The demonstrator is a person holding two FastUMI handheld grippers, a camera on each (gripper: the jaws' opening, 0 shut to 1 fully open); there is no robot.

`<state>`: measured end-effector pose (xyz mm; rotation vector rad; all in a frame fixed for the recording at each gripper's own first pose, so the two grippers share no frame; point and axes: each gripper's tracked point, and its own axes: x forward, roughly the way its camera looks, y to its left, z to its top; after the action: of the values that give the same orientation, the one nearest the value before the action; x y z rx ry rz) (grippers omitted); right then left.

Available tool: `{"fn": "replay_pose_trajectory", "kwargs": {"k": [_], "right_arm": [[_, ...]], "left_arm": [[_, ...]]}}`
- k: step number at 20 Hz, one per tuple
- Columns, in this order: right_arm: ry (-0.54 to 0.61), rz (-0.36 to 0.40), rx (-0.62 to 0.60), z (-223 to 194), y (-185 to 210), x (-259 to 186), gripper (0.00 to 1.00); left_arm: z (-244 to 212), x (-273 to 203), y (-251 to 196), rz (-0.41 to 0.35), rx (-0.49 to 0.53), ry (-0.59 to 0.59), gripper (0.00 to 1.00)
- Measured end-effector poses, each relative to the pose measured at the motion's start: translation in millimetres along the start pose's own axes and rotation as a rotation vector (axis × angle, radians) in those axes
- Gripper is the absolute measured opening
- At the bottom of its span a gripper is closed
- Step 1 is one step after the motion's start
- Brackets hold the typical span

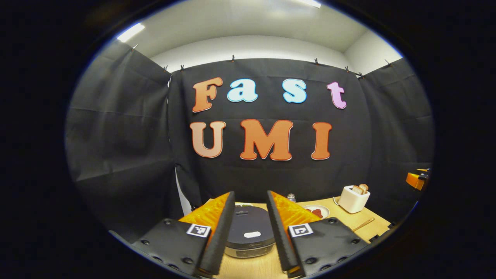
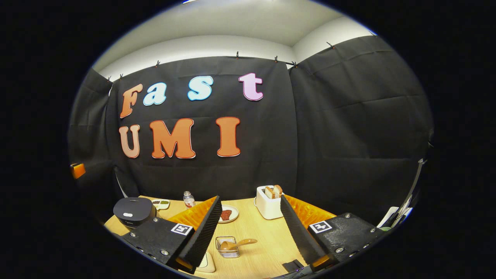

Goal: Close the left gripper, press the button to open the rice cooker; take a wooden spoon from the chopstick holder with the right hand, scoop a spoonful of rice and pour it into the rice cooker, then put the wooden spoon back into the chopstick holder.

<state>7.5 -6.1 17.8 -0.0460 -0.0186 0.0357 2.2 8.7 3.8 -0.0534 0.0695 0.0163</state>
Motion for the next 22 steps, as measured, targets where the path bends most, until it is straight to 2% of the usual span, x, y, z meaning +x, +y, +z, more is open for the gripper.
{"fn": "replay_pose_trajectory", "kwargs": {"k": [2, 4, 6, 9, 11, 13, 19, 22], "right_arm": [[0.005, 0.004, -0.007, -2, 3, 1, 0.94], [0.01, 0.007, -0.009, -3, 4, 2, 0.94], [0.011, 0.006, -0.009, -4, 4, 2, 0.94], [0.012, 0.005, -0.01, -5, 4, 4, 0.94], [0.018, 0.006, -0.011, -7, 5, 4, 0.94], [0.023, 0.009, -0.011, -9, 7, 6, 0.94], [0.057, 0.014, 0.017, -21, 8, 11, 0.94], [0.075, -0.002, 0.032, -25, 4, 15, 0.94]], "left_arm": [[1, 1, 11, 0.037, 0.016, 0.007, 0.29], [-2, 1, 12, 0.034, -0.007, 0.014, 0.05], [-7, 4, 6, 0.0, -0.054, 0.026, 0.05], [-18, 15, 10, -0.009, -0.05, 0.067, 0.02], [-26, 22, 4, -0.041, -0.072, 0.109, 0.07], [-38, 33, -1, -0.067, -0.071, 0.153, 0.05], [-81, 87, -19, -0.136, -0.073, 0.276, 0.05], [-112, 114, -24, -0.153, -0.115, 0.322, 0.05]]}}
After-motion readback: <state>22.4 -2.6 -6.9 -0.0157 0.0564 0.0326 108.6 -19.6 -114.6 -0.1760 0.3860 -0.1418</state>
